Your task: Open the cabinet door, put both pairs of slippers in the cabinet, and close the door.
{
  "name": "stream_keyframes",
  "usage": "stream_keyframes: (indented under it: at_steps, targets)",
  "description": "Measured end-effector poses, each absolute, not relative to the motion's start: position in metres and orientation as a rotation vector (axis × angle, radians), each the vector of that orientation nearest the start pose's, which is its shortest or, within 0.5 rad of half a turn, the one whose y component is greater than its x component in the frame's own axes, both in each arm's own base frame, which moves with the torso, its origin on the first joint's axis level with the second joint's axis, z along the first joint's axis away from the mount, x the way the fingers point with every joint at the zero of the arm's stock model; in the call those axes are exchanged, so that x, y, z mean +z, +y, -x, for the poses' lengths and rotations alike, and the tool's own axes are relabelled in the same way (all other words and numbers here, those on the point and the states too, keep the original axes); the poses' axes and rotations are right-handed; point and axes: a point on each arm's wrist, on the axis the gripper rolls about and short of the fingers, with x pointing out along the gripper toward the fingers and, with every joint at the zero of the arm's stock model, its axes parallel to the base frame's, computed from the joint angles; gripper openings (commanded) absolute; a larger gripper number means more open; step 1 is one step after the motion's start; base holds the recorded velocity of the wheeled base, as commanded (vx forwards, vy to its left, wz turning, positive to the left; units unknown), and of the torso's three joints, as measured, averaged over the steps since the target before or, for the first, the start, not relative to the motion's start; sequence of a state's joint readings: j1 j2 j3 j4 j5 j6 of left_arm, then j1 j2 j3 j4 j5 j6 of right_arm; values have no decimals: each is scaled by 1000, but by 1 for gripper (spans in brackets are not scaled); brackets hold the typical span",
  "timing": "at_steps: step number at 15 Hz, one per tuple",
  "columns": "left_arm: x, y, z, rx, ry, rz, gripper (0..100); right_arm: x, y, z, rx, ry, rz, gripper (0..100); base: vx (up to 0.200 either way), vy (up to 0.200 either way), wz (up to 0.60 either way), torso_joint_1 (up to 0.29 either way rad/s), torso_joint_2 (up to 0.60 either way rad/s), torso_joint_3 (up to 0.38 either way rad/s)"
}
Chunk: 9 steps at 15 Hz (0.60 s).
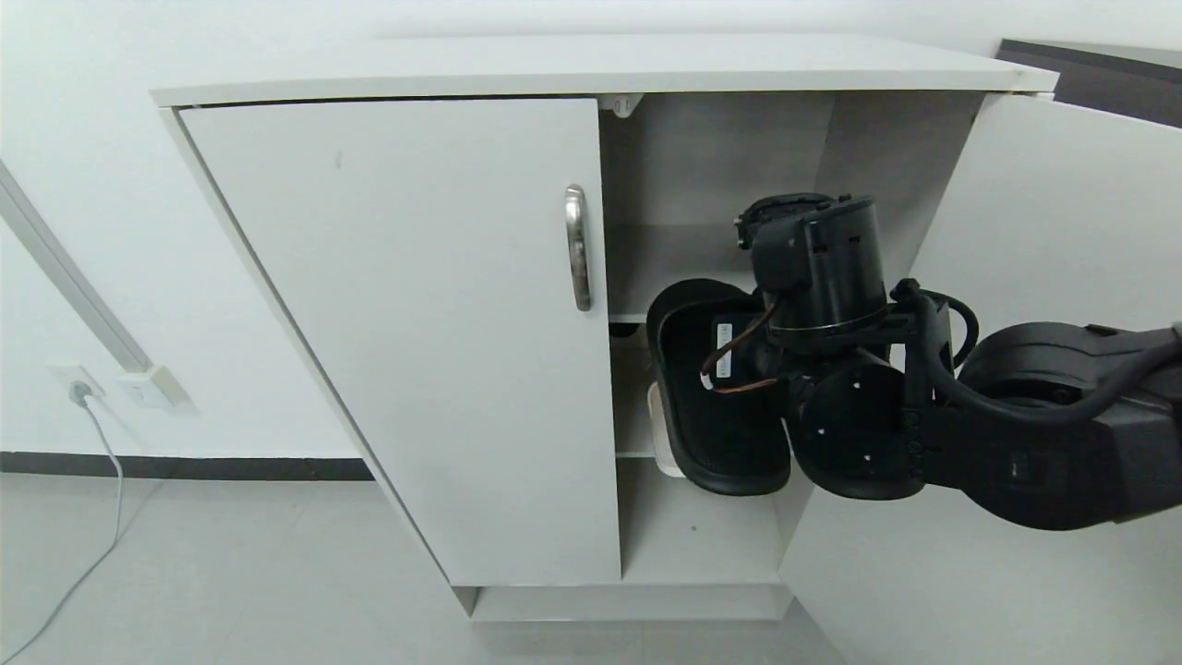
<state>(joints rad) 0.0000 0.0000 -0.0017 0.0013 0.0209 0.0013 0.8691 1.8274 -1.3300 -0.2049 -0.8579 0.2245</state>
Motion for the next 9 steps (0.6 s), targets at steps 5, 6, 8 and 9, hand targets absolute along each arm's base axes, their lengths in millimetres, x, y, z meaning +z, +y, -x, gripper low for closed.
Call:
stream_keyframes:
  at_steps: [5, 6, 8, 9]
  targets:
    - [76, 0, 23, 21, 0, 0, 0, 247, 264, -244, 7, 186, 3, 0, 80, 0, 0, 1, 0, 0]
    - [76, 0, 23, 21, 0, 0, 0, 248, 265, -246, 26, 187, -2, 0, 0, 0, 0, 0, 0, 0]
    - [76, 0, 23, 21, 0, 0, 0, 252, 268, -253, 47, 181, -20, 0, 0, 0, 0, 0, 0, 0]
    - [76, 0, 23, 21, 0, 0, 0, 253, 270, -258, 58, 180, -26, 0, 0, 0, 0, 0, 0, 0]
